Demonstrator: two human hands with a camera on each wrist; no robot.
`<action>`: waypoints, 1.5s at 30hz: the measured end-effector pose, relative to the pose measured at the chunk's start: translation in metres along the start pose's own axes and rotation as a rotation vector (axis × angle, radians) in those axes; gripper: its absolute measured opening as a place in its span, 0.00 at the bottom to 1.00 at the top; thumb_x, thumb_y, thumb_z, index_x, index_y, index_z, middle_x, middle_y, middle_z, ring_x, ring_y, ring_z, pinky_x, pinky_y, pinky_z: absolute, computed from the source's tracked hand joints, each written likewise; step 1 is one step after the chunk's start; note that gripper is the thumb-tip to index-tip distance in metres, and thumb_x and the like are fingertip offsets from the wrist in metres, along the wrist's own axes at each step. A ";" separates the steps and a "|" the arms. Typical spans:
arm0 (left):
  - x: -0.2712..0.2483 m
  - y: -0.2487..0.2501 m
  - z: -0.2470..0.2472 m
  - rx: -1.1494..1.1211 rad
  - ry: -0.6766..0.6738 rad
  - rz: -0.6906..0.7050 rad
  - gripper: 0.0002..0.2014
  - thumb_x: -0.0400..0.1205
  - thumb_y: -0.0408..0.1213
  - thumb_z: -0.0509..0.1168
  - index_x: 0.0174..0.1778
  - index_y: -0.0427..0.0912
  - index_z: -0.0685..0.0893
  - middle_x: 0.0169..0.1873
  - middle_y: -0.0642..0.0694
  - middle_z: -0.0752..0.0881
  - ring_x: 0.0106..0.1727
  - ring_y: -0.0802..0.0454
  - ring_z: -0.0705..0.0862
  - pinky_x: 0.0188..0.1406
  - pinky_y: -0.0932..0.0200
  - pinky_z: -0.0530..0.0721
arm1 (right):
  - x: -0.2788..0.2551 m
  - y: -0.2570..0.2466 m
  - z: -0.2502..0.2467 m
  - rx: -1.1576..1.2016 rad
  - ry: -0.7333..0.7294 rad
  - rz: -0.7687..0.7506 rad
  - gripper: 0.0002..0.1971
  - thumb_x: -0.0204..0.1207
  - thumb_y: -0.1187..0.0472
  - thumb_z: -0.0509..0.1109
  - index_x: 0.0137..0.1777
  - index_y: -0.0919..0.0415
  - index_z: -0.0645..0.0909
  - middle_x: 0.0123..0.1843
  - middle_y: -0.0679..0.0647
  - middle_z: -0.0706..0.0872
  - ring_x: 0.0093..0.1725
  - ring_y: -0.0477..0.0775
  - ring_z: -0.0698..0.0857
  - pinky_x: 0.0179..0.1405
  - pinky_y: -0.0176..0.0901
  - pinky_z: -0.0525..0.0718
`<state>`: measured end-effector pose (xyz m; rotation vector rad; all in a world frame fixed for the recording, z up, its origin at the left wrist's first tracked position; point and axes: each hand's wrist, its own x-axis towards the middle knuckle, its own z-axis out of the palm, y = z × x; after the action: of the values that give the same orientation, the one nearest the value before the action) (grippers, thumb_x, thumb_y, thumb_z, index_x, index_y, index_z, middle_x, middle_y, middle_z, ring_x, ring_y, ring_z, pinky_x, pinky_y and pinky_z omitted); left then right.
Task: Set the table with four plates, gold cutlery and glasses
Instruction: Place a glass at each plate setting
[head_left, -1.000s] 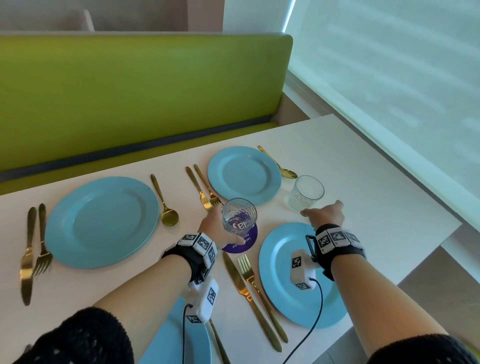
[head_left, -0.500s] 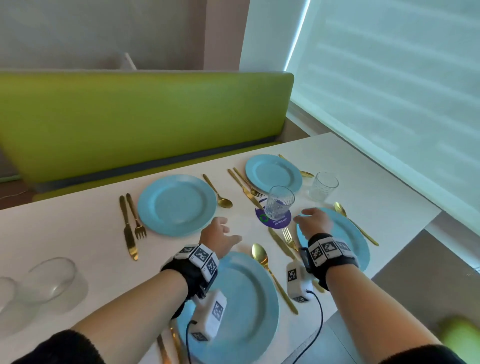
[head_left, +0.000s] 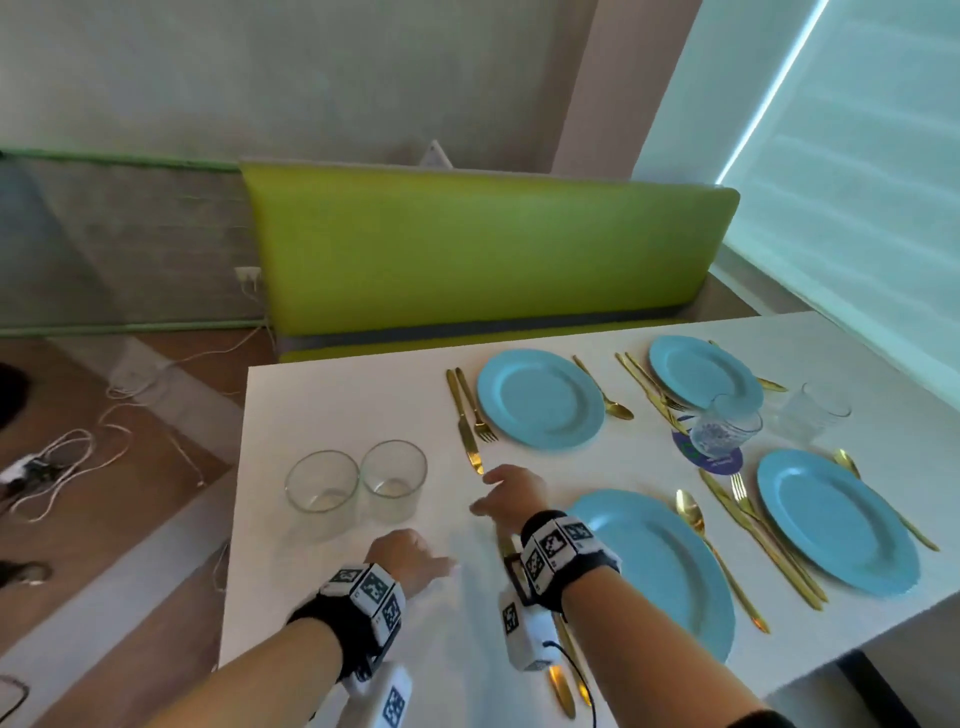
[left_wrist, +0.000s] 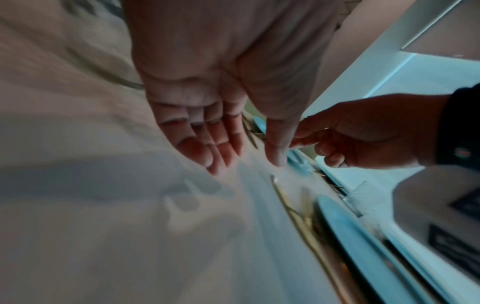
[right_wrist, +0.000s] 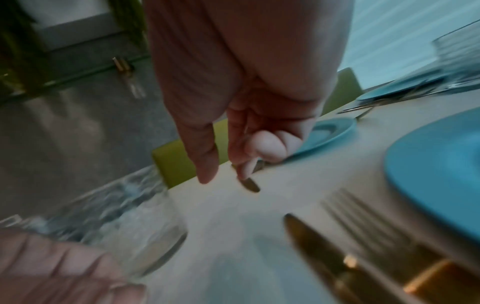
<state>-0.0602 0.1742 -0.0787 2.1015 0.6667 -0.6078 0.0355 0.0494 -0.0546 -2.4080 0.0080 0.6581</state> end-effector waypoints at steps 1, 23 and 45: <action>0.001 -0.014 -0.007 0.025 0.028 -0.053 0.21 0.72 0.58 0.69 0.30 0.44 0.74 0.28 0.50 0.80 0.36 0.48 0.80 0.37 0.63 0.76 | 0.000 -0.007 0.011 -0.012 -0.027 -0.013 0.27 0.68 0.59 0.78 0.68 0.56 0.78 0.61 0.55 0.85 0.53 0.52 0.85 0.56 0.41 0.84; 0.028 -0.076 -0.060 -0.409 0.593 0.028 0.48 0.60 0.38 0.83 0.75 0.46 0.67 0.71 0.46 0.78 0.71 0.44 0.77 0.69 0.54 0.74 | 0.009 -0.039 0.091 0.019 -0.004 -0.216 0.41 0.59 0.52 0.84 0.70 0.55 0.68 0.67 0.50 0.81 0.67 0.54 0.79 0.64 0.41 0.76; 0.048 0.110 0.021 -0.312 0.393 0.254 0.44 0.62 0.42 0.82 0.73 0.47 0.68 0.66 0.44 0.82 0.65 0.42 0.81 0.65 0.53 0.80 | 0.038 0.111 -0.143 0.071 0.384 0.148 0.38 0.60 0.50 0.80 0.70 0.56 0.69 0.65 0.58 0.81 0.65 0.60 0.80 0.60 0.46 0.78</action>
<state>0.0429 0.1122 -0.0580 1.9772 0.6460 0.0551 0.1159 -0.1162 -0.0404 -2.4440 0.3656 0.2444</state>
